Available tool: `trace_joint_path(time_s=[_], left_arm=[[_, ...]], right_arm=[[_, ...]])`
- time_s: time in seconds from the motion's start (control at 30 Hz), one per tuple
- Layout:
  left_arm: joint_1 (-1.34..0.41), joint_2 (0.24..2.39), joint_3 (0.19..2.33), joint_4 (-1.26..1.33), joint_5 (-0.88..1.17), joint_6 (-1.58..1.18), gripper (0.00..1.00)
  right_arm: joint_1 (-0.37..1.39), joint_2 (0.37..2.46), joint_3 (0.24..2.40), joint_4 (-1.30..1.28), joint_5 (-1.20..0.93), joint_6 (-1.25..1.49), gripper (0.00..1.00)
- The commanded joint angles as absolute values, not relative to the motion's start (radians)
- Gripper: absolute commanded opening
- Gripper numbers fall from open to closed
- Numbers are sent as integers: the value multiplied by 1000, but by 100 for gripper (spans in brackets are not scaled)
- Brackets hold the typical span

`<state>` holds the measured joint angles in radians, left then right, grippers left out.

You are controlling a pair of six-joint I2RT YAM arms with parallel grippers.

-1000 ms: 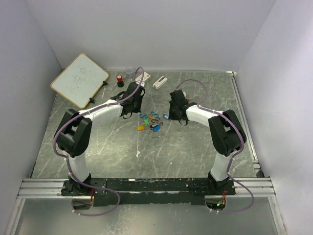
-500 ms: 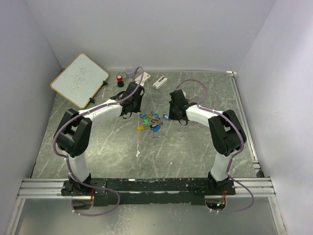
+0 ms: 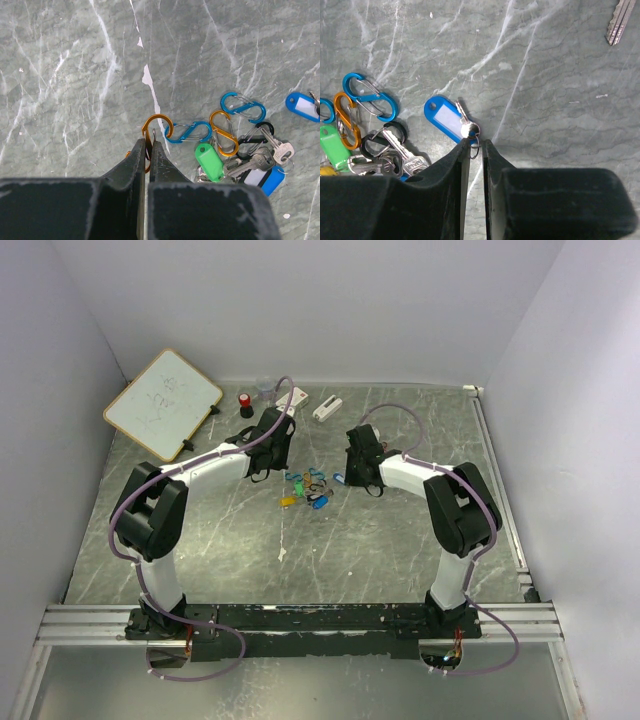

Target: Put the keys on the keyring

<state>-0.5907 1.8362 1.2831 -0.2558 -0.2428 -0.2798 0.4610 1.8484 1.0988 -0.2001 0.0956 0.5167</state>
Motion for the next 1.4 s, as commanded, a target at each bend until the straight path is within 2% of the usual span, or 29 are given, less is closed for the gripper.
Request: trace_joint_path(time_s=[0.0,0.1,0.27,0.43,0.57,0.87,1.03,1.37], left_arm=[[-584,1810,1290,-255,-237,-271,7],[-584,1810,1290,-256,-238,-271,7],[-584,1809,1293,-258,-239,-269,7],[-584,1800,1302,-265,-228,-269,7],[-584,1764,1300,-236,-143,-240,7],[-589,1661,1274,-154,25,-181,7],[-603,1634,1260,-110,103,-155,7],[-630,1671,1296,-156,116,-143,7]], right_arm=[[459,1859,1088,-190,96,524,16],[459,1858,1089,-190,98,523,13],[459,1834,1087,-182,122,513,0],[458,1741,1062,-104,138,412,0],[457,1640,992,18,108,295,0],[421,1467,822,311,-197,88,0],[416,1459,782,401,-323,43,0],[413,1522,779,546,-546,65,0]])
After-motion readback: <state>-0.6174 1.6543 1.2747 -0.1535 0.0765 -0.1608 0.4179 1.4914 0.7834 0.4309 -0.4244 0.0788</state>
